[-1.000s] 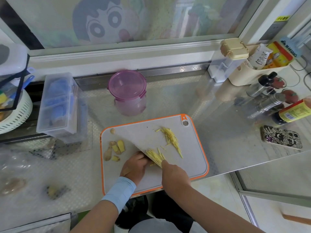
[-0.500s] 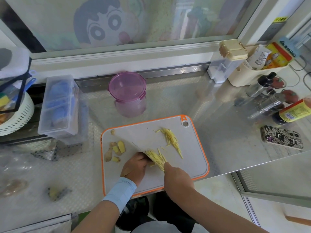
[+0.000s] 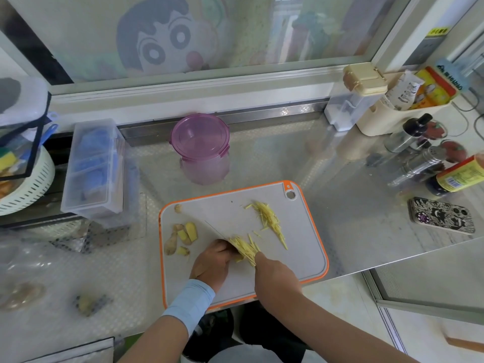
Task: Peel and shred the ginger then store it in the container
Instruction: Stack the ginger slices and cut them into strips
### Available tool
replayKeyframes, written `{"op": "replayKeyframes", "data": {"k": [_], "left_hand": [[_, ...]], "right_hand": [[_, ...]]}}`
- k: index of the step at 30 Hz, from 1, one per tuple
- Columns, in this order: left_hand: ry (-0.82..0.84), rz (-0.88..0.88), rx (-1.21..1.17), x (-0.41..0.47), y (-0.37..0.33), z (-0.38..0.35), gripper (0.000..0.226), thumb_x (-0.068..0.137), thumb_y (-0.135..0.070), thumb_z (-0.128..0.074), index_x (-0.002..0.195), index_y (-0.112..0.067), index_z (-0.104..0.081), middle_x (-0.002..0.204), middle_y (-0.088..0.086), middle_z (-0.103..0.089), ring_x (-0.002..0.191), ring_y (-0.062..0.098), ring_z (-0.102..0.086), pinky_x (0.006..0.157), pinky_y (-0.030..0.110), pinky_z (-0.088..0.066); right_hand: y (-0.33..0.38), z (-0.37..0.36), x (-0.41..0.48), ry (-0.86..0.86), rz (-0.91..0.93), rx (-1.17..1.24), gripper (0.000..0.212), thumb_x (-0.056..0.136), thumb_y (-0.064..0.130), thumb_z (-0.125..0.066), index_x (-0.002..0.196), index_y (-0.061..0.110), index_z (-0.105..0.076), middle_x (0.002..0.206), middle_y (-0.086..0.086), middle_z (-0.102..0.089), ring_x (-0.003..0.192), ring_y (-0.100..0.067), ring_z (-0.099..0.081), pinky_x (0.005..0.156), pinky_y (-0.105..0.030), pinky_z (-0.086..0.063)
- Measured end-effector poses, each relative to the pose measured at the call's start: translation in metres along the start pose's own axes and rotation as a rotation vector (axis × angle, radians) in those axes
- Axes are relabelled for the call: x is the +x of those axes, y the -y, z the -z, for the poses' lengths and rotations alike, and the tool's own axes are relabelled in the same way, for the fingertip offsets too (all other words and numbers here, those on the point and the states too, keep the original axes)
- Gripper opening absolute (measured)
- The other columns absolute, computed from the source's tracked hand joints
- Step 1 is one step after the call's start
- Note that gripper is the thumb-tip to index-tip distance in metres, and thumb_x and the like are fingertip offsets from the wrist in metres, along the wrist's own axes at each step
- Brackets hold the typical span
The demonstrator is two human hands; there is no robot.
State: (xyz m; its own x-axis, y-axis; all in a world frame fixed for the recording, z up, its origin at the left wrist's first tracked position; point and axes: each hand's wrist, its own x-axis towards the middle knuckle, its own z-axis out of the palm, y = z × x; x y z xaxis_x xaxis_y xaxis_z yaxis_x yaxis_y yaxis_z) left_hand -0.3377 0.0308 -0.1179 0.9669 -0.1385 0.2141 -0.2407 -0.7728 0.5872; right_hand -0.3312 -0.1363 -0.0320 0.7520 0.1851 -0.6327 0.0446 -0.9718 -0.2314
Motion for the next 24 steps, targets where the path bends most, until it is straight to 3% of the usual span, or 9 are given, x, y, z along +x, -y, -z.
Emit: {"op": "replayKeyframes", "data": {"k": [5,11,15,19,22,24], "left_hand": [[-0.004,0.043,-0.022,-0.003,0.000,-0.002,0.033,0.079,-0.019,-0.047,0.087,-0.023,-0.079,0.096,-0.006,-0.070,0.097,0.007,-0.055,0.076,0.017,-0.047],[-0.005,0.008,-0.012,0.000,-0.001,0.000,0.031,0.081,-0.020,-0.048,0.087,-0.020,-0.078,0.095,-0.005,-0.071,0.097,0.010,-0.056,0.068,0.022,-0.053],[0.009,0.036,-0.029,-0.001,-0.001,-0.002,0.034,0.078,-0.018,-0.046,0.087,-0.023,-0.079,0.095,-0.006,-0.071,0.097,0.009,-0.056,0.069,0.021,-0.053],[0.012,0.021,-0.022,-0.001,-0.002,0.001,0.035,0.077,-0.016,-0.046,0.087,-0.023,-0.079,0.097,-0.003,-0.071,0.098,0.008,-0.054,0.081,0.014,-0.043],[-0.014,0.032,-0.023,-0.001,-0.001,-0.001,0.035,0.077,-0.015,-0.046,0.085,-0.020,-0.079,0.094,-0.001,-0.071,0.096,0.009,-0.054,0.079,0.015,-0.043],[-0.018,0.030,-0.029,-0.001,-0.001,-0.002,0.033,0.077,-0.015,-0.047,0.085,-0.019,-0.079,0.092,0.000,-0.070,0.094,0.010,-0.055,0.076,0.017,-0.045]], "right_hand": [[-0.003,-0.002,-0.003,-0.005,-0.031,-0.001,0.025,0.089,-0.002,-0.040,0.095,0.021,-0.032,0.073,-0.002,-0.046,0.058,-0.016,-0.042,0.046,-0.029,-0.033],[0.013,-0.003,0.016,-0.021,0.014,0.017,0.024,0.092,0.002,-0.045,0.110,0.018,-0.042,0.082,-0.002,-0.049,0.080,-0.026,-0.059,0.069,-0.033,-0.051],[0.011,-0.001,0.015,-0.019,0.017,0.018,0.026,0.092,0.001,-0.043,0.111,0.018,-0.042,0.082,-0.002,-0.049,0.076,-0.026,-0.052,0.066,-0.033,-0.047],[0.003,-0.004,0.009,-0.011,0.010,0.003,0.029,0.090,0.000,-0.045,0.112,0.019,-0.040,0.078,-0.001,-0.049,0.071,-0.022,-0.053,0.060,-0.033,-0.048],[-0.006,-0.006,-0.001,-0.005,0.006,-0.008,0.030,0.091,-0.001,-0.043,0.113,0.019,-0.040,0.074,0.000,-0.046,0.060,-0.014,-0.044,0.048,-0.027,-0.035],[-0.007,-0.008,-0.002,-0.010,-0.001,-0.010,0.029,0.092,0.000,-0.043,0.113,0.019,-0.039,0.076,0.000,-0.047,0.063,-0.015,-0.047,0.050,-0.028,-0.038]]}}
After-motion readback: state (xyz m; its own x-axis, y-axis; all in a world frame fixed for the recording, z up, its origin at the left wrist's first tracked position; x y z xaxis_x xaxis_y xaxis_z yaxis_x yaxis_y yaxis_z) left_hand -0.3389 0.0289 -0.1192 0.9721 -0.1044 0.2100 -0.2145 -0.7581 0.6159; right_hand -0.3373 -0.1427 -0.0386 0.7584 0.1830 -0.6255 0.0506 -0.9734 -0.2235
